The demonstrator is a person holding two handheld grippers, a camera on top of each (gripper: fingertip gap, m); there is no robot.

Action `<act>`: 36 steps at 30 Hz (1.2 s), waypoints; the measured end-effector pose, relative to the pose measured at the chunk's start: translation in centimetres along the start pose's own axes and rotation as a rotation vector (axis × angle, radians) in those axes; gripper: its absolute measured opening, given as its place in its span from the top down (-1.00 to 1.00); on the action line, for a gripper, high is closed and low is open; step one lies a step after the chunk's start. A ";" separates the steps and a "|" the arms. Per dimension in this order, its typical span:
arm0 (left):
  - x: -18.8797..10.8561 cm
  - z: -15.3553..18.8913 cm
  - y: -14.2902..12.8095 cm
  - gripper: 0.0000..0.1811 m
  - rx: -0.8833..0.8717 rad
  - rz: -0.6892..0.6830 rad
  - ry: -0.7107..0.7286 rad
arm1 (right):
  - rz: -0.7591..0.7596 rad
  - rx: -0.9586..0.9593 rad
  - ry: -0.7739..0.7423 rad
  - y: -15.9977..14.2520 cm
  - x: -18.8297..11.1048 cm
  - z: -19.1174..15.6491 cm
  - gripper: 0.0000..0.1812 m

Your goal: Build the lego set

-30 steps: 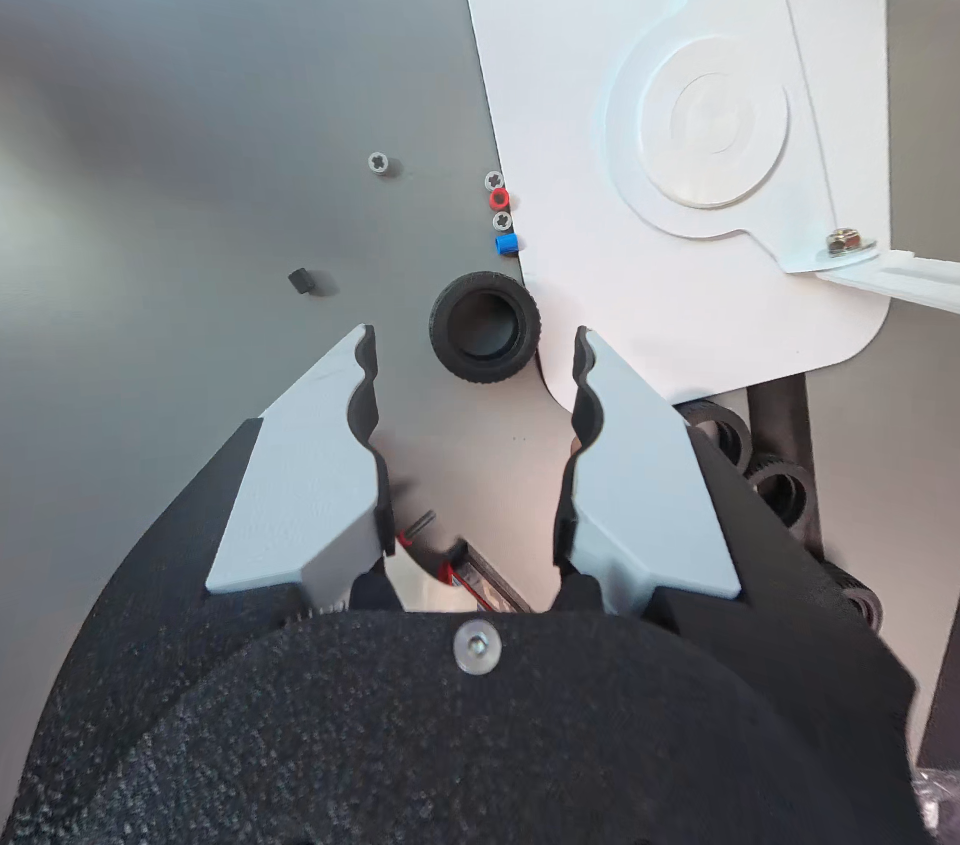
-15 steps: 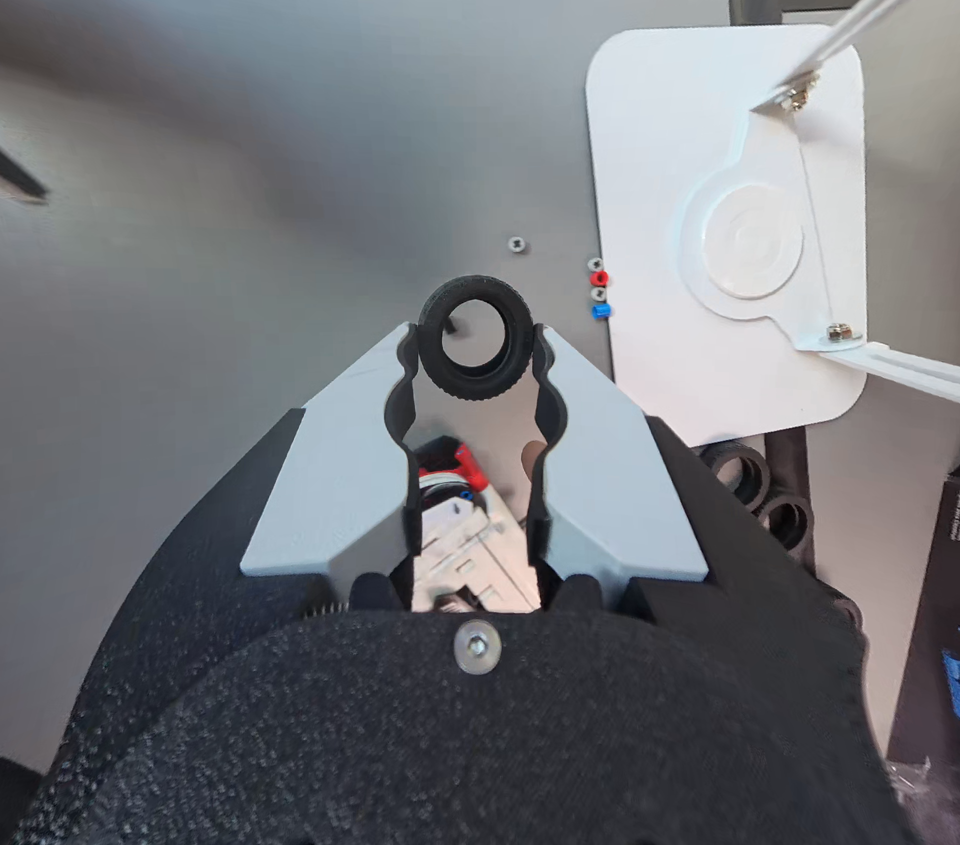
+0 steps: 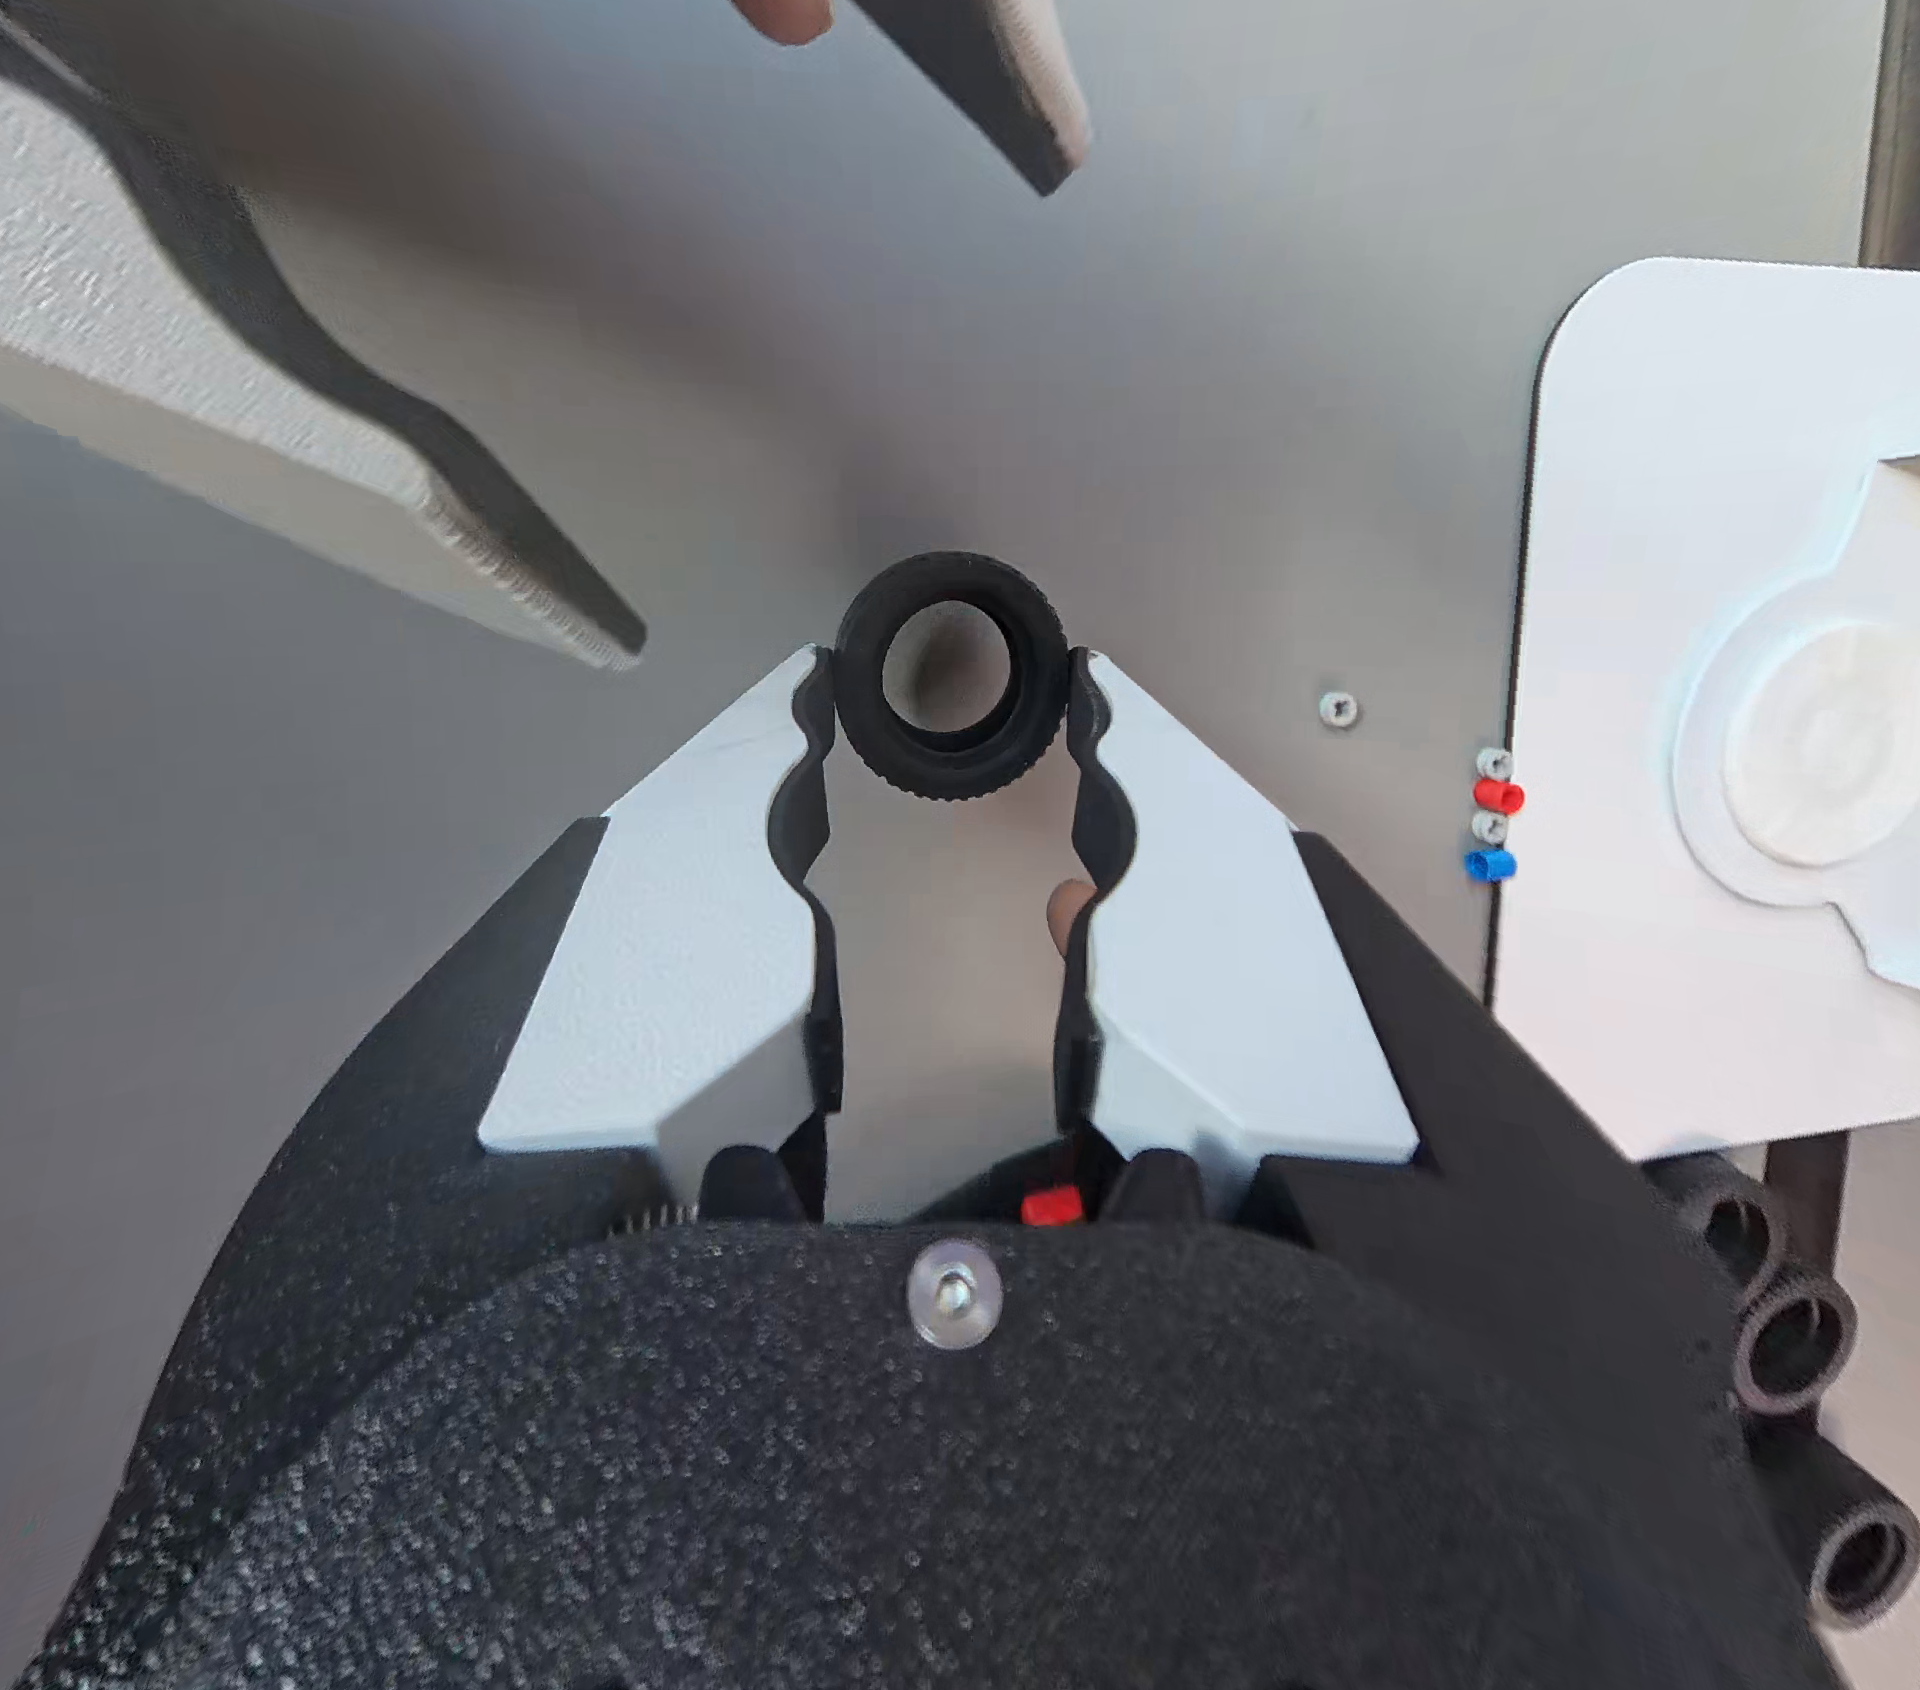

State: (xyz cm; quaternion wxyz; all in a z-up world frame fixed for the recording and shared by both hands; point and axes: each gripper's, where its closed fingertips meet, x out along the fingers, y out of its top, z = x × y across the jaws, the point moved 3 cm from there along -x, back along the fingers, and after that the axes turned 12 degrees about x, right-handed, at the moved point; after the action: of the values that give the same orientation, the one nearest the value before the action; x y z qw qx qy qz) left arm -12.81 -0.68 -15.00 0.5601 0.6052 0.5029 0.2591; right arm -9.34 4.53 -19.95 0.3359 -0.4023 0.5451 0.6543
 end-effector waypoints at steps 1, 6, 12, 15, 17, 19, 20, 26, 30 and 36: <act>-0.1 -0.1 0.0 0.33 -0.002 0.000 0.005 | -0.007 0.002 0.018 0.4 0.5 0.1 0.53; -0.2 -0.7 -0.2 0.33 -0.015 -0.001 0.019 | -0.018 -0.029 0.016 1.5 2.2 0.1 0.48; 0.1 -0.4 -0.5 0.33 -0.013 -0.018 0.005 | 0.144 0.111 0.045 0.6 -4.0 4.8 0.30; 0.4 -0.2 -0.9 0.33 -0.006 -0.040 -0.007 | 0.125 0.153 -0.061 -4.2 -8.2 10.9 0.33; 0.6 0.0 -1.3 0.33 0.001 -0.058 -0.016 | 0.057 0.186 -0.138 -9.0 -9.8 15.0 0.34; 0.7 0.1 -1.5 0.33 0.012 -0.073 -0.021 | -0.007 0.250 -0.243 -13.8 -10.5 19.4 0.31; 0.8 0.2 -1.5 0.33 0.014 -0.076 -0.023 | -0.005 0.303 -0.269 -15.5 -10.5 21.2 0.26; 0.7 1.1 -0.8 0.32 -0.021 -0.037 -0.055 | 0.081 0.501 -0.328 -19.1 -8.0 28.7 0.17; 0.9 0.8 -1.6 0.33 -0.019 -0.071 -0.038 | 0.069 0.567 -0.261 -20.1 -6.0 30.2 0.41; 1.0 0.1 -2.2 0.34 -0.042 -0.082 -0.028 | 0.260 0.524 -0.186 -17.1 -11.3 24.3 0.55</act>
State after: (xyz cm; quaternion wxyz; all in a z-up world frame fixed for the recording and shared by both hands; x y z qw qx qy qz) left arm -13.05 -0.09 -17.35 0.5899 0.5756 0.5139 0.2378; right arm 6.88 31.51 -15.45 0.3901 -0.1672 0.7092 0.5629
